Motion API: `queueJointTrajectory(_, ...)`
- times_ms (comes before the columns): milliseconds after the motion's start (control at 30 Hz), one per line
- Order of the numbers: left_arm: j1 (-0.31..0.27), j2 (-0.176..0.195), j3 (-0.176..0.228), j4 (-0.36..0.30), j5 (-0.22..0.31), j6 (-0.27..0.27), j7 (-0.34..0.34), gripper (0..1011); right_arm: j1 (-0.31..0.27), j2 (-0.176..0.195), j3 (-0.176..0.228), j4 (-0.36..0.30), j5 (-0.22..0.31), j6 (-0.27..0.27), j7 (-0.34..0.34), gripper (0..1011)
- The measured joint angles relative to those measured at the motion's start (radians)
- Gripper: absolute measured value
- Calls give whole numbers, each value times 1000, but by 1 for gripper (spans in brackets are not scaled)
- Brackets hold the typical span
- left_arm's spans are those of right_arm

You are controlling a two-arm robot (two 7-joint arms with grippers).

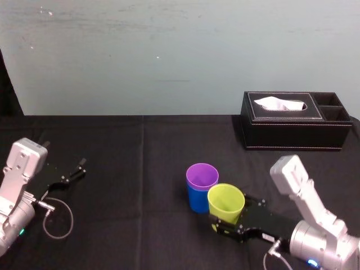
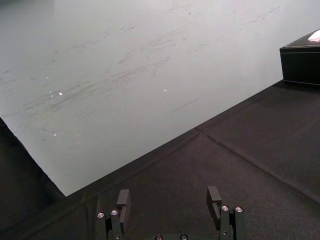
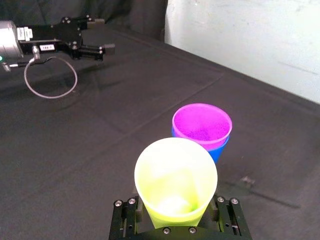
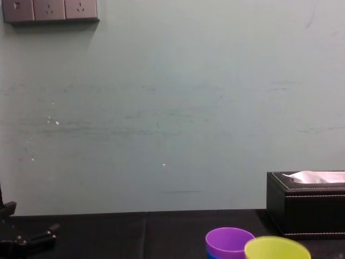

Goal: Stack the three plastic cups sequentially using one hand.

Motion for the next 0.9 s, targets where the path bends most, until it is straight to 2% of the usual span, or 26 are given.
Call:
queueJointTrajectory(167, 0, 0, 0, 0, 0, 0, 0, 1000, 29, 26, 20, -60, 35, 73, 13, 718)
queueJointTrajectory(233, 0, 0, 0, 0, 0, 0, 0, 1000, 35, 29, 23, -69, 40, 81, 15, 718)
queueJointTrajectory(300, 0, 0, 0, 0, 0, 0, 0, 1000, 64, 38, 29, -94, 62, 111, 23, 718)
queueJointTrajectory(500, 0, 0, 0, 0, 0, 0, 0, 1000, 128, 34, 26, -111, 93, 154, 32, 718)
queueJointTrajectory(667, 0, 0, 0, 0, 0, 0, 0, 1000, 184, 14, 5, -94, 111, 182, 33, 718)
queueJointTrajectory(900, 0, 0, 0, 0, 0, 0, 0, 1000, 260, -22, -41, -16, 122, 199, 39, 718)
